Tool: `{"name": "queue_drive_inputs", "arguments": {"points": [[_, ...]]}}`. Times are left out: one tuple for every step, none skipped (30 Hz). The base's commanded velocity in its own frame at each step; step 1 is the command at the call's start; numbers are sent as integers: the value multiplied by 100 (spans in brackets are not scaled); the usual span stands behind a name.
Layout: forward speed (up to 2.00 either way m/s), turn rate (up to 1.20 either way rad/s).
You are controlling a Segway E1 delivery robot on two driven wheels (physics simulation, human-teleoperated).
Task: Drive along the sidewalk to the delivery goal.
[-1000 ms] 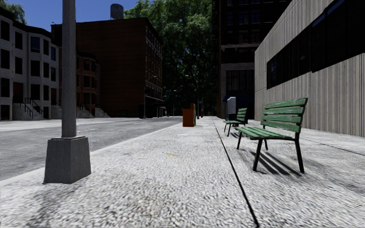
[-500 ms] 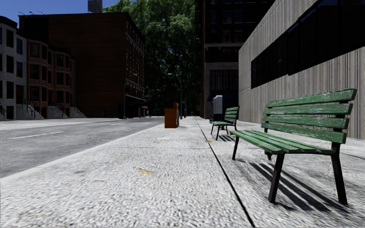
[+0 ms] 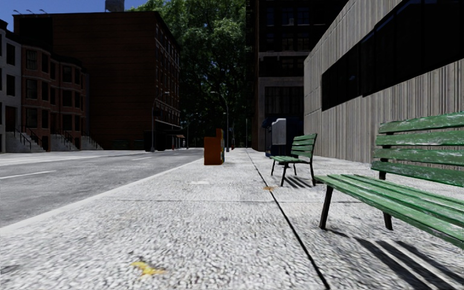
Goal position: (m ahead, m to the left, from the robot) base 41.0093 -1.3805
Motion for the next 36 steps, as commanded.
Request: {"name": "queue_drive_inputs", "arguments": {"points": [[200,0],[200,0],[200,0],[200,0],[200,0],[200,0],[200,0],[200,0],[200,0],[200,0],[200,0],[200,0],[200,0],[200,0],[200,0],[200,0],[200,0],[200,0],[200,0],[200,0],[200,0],[200,0],[200,-11],[200,-14],[200,-14],[200,-14],[200,-15],[200,-15],[200,-15],[200,-15],[200,-15],[200,-15],[200,-15],[200,-15],[200,-15],[200,-15]]}}
